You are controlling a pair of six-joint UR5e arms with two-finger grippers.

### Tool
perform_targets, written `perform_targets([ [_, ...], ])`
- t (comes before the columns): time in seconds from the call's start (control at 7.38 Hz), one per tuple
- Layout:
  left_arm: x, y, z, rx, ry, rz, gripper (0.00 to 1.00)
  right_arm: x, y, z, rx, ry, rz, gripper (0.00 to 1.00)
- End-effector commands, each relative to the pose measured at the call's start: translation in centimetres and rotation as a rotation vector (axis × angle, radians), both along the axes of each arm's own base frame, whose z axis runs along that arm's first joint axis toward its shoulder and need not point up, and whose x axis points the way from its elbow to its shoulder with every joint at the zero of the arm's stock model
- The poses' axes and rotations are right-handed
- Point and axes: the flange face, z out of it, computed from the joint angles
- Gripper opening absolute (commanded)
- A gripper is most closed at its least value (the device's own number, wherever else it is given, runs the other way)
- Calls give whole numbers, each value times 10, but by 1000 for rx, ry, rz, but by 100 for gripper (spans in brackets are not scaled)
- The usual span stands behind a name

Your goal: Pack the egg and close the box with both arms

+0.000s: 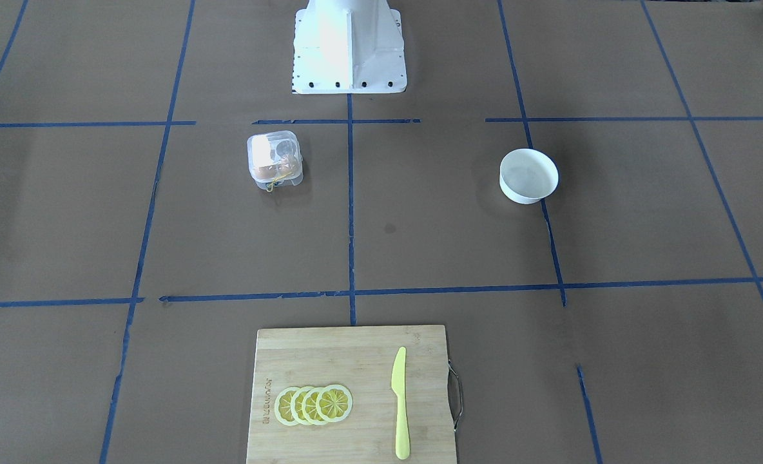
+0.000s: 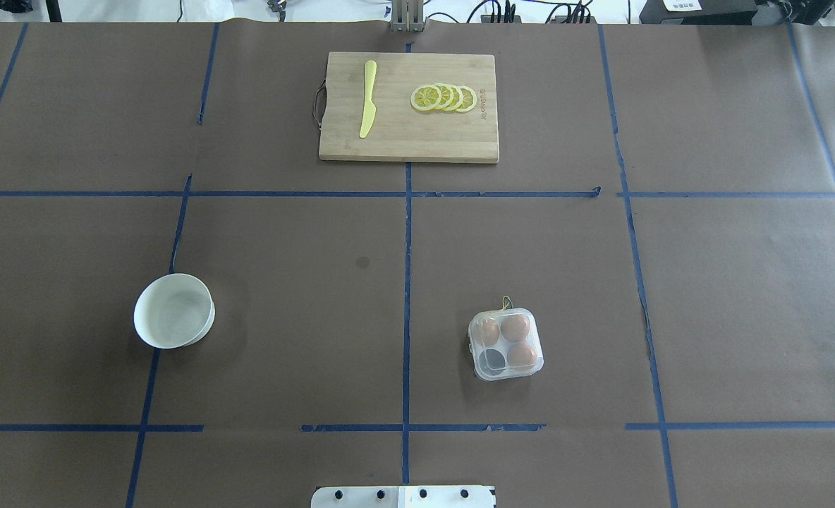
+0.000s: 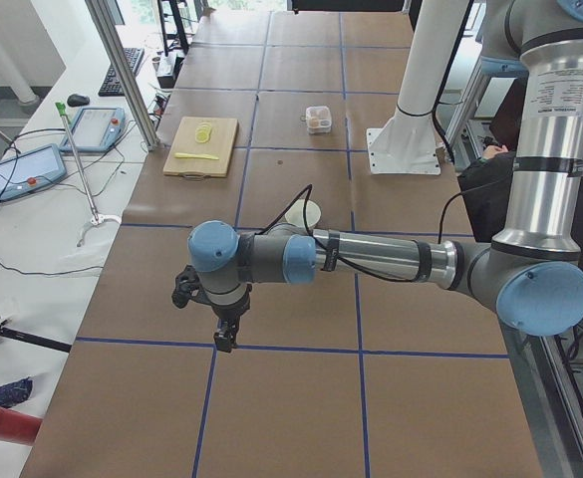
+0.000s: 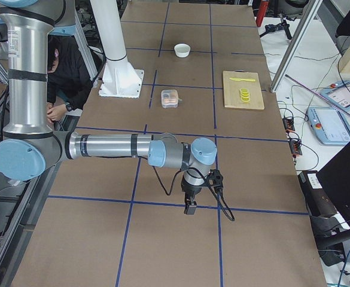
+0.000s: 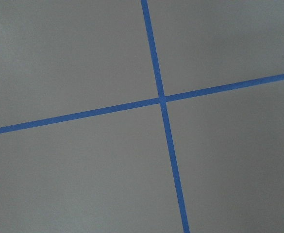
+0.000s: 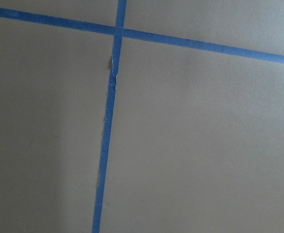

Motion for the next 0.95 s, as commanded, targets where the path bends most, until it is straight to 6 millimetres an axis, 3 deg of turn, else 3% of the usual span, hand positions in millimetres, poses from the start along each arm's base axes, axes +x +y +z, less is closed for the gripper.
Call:
perform_targets([
  [0.0,0,0,1,-4,-1,0,100,0,1,2,-5,0,-1,100],
  [0.81,1,2,4,-17,-1,1,100,-9,1,4,-11,0,-19,100],
])
